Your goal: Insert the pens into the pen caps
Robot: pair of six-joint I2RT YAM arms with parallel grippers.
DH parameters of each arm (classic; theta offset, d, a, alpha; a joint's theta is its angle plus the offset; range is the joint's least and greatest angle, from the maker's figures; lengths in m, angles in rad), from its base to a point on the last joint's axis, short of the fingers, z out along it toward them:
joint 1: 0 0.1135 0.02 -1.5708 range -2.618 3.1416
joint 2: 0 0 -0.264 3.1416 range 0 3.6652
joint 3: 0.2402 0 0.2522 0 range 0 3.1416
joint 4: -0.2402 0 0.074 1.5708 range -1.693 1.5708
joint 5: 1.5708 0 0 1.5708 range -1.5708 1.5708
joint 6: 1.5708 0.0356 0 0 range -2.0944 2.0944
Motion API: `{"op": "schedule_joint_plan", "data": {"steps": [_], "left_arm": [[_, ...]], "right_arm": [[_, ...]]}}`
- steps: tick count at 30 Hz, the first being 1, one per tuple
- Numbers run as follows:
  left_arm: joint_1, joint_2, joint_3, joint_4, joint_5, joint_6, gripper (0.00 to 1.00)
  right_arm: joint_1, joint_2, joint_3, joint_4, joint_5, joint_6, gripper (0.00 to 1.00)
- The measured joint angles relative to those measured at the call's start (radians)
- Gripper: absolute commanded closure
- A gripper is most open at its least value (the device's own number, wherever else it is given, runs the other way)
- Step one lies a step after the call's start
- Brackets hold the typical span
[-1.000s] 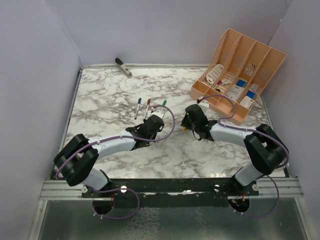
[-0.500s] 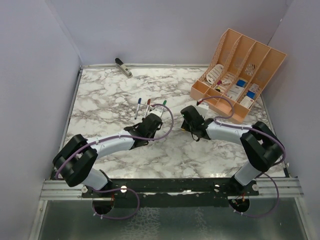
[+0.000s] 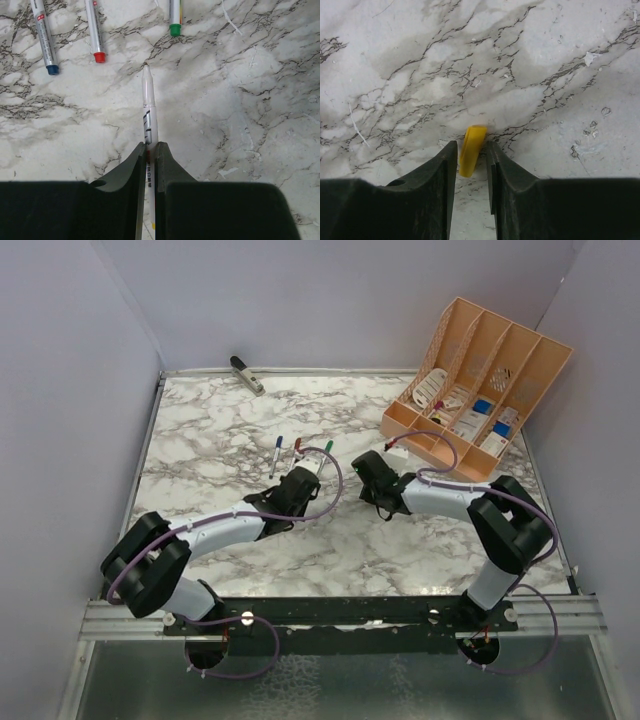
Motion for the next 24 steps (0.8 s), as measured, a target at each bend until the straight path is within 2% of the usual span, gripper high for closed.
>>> {"op": "schedule_joint_plan", "data": {"steps": [5,16,24], "left_arm": [[0.006,-0.016,-0.004,0.004,0.000,0.000,1.00],[0.006,-0.029,-0.022,0.011,0.008,-0.001,1.00],[0.010,-0.035,-0.024,0.012,0.013,-0.001,1.00]], "right_arm": [[0.007,0.000,0.000,-0.016,0.000,0.010,0.76],[0.012,0.018,0.018,-0.021,0.015,0.031,0.72],[0.013,0.049,0.053,-0.034,0.039,0.035,0.73]]}}
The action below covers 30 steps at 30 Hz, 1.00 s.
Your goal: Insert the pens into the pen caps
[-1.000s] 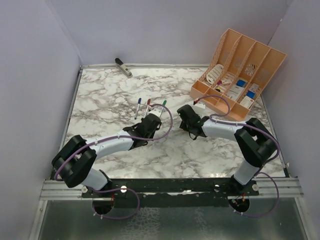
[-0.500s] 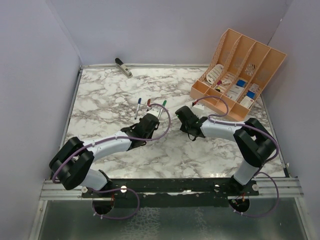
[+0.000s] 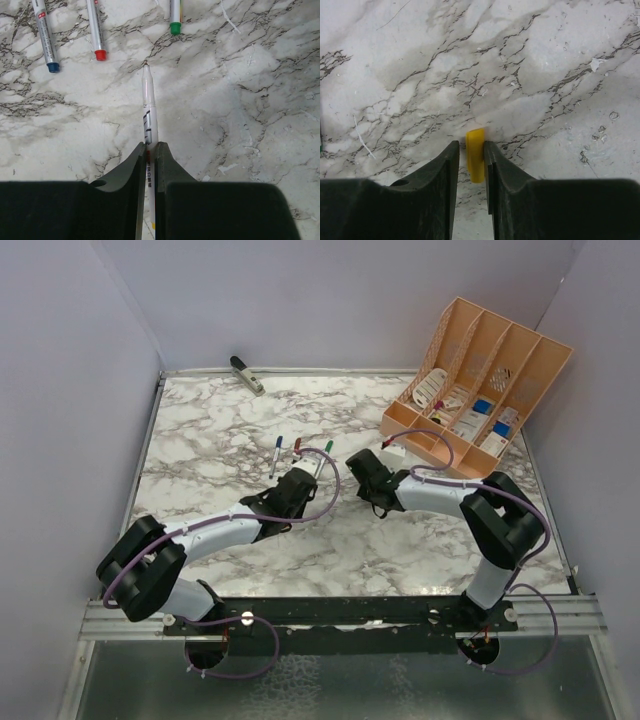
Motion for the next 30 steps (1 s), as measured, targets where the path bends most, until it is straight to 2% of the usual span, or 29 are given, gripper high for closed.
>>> {"op": "schedule_joint_plan", "data": {"steps": [2,5,7,15,21,26,30], "left_arm": [[0.001,0.000,-0.001,0.000,0.001,0.000,1.00],[0.001,0.000,-0.002,0.000,0.002,0.000,1.00],[0.001,0.000,-0.002,0.000,0.003,0.000,1.00],[0.001,-0.013,-0.005,0.014,0.020,0.004,1.00],[0.003,-0.020,-0.038,0.109,0.118,0.039,1.00],[0.003,-0.056,-0.102,0.245,0.205,0.070,1.00],[0.003,-0.069,-0.132,0.365,0.272,0.089,1.00]], "right_arm": [[0.000,0.002,0.001,-0.002,0.005,0.005,0.77],[0.000,0.005,0.005,-0.008,0.011,0.007,0.92],[0.000,0.012,0.012,-0.013,0.014,0.014,0.98],[0.001,0.014,0.015,-0.007,0.013,0.011,0.99],[0.001,-0.038,-0.042,0.024,0.016,-0.034,0.99],[0.000,-0.164,-0.134,0.134,0.039,-0.129,0.99],[0.000,-0.274,-0.206,0.313,0.050,-0.222,0.99]]}}
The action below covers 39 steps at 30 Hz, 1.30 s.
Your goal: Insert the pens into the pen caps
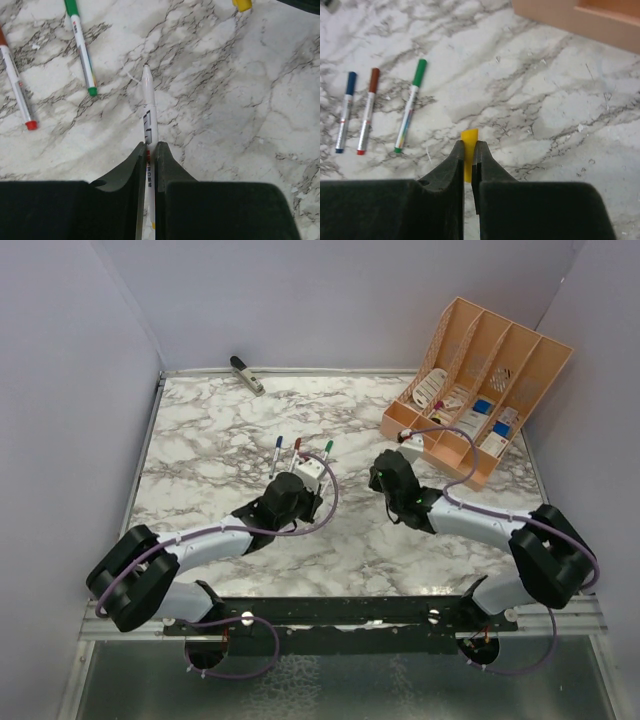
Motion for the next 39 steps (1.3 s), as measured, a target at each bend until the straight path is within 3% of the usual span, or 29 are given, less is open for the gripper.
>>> {"op": "schedule_joint_plan", "data": {"steps": [14,31,39], "left_arm": [[0.003,-0.023,-0.129,0.475,0.208,0.001,1.00],[0.004,0.082,-0.174,0.955,0.343,-0.138,1.00],[0.004,0.103,-0.167,0.987,0.363,-0.173,1.00]], "right_arm": [[0.000,-0.171,-0.228,0.684,-0.120,-0.265,0.99],[0.000,-0.155,-0.411,1.373,-0.334,-0.272,0.99],[0.000,-0.095,-0.418,1.380,-0.412,-0.272,0.99]]}}
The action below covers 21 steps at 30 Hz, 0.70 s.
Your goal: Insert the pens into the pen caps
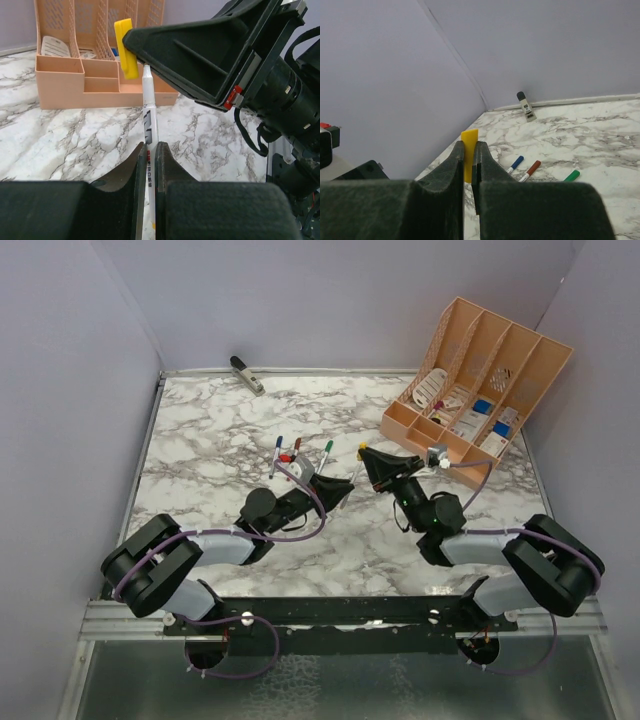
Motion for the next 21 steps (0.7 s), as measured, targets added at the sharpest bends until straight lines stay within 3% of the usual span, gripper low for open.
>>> {"op": "schedule_joint_plan", "data": {"steps": [21], "left_arm": [[0.000,-0.001,-0.006,0.000,0.001,0.000,1.00]], "right_arm": [[0.000,-0.016,0.000,0.000,-0.021,-0.046,0.99]]}}
